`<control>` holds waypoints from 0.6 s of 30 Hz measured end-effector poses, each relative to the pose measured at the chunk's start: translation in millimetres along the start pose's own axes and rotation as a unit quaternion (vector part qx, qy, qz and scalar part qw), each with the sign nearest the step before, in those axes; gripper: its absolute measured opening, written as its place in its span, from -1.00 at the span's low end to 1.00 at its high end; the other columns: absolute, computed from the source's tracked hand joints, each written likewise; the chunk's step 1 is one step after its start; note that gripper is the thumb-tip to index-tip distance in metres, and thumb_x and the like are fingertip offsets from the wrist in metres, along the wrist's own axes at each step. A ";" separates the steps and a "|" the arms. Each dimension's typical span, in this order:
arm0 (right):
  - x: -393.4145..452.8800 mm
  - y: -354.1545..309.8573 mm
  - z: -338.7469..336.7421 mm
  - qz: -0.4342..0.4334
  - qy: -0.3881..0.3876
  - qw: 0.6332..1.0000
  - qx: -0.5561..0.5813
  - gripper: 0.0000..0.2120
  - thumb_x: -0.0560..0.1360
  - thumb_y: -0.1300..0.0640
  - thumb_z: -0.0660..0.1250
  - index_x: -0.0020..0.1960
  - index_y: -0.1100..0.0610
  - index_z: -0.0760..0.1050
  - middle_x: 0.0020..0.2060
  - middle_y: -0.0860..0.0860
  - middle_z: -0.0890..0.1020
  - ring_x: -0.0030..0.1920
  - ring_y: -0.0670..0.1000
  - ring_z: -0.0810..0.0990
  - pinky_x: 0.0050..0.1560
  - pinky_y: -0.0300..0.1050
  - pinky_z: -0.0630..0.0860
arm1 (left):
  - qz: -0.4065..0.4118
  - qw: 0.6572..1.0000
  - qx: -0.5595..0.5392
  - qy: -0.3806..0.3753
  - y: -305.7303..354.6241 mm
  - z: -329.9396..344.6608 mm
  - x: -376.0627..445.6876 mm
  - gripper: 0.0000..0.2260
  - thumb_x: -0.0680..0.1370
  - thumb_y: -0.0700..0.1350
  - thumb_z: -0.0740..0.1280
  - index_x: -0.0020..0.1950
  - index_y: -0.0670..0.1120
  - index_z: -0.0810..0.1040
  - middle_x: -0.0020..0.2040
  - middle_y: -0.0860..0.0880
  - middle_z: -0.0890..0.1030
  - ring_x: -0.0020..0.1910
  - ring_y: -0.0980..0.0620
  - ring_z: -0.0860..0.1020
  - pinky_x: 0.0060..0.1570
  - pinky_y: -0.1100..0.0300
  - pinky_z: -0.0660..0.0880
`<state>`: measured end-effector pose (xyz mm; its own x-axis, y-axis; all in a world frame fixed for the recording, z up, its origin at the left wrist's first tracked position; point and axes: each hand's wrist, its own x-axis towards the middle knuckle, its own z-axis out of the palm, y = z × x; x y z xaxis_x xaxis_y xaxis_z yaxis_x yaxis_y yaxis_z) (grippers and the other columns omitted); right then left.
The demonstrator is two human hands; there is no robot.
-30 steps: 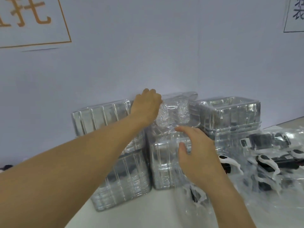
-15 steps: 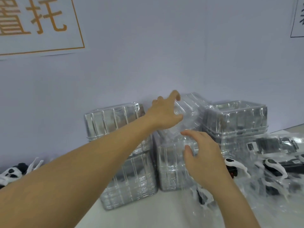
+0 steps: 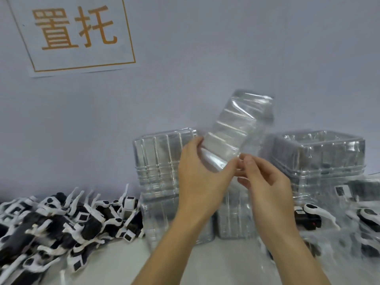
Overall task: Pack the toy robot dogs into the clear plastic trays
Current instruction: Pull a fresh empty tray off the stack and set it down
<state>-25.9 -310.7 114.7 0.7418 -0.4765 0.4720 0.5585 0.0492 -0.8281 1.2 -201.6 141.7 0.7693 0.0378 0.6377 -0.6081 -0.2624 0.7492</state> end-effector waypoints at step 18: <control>-23.1 0.5 31.6 0.009 -0.137 0.990 -0.007 -0.91 0.41 0.09 0.47 -0.10 -0.04 0.71 -0.37 0.01 0.68 -0.37 -0.14 0.60 -0.26 -0.35 0.53 | -0.070 0.984 -0.161 0.019 -51.4 -52.5 -56.1 -0.58 0.37 0.00 0.51 0.20 0.02 0.55 0.03 0.15 0.69 0.02 0.17 0.66 -0.08 0.40 0.54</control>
<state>-31.0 -271.9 113.0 0.8260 -0.2190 0.5193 0.5397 0.0419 -0.8408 -20.9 -139.6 76.8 0.8458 0.0901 0.5258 -0.5319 0.0666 0.8442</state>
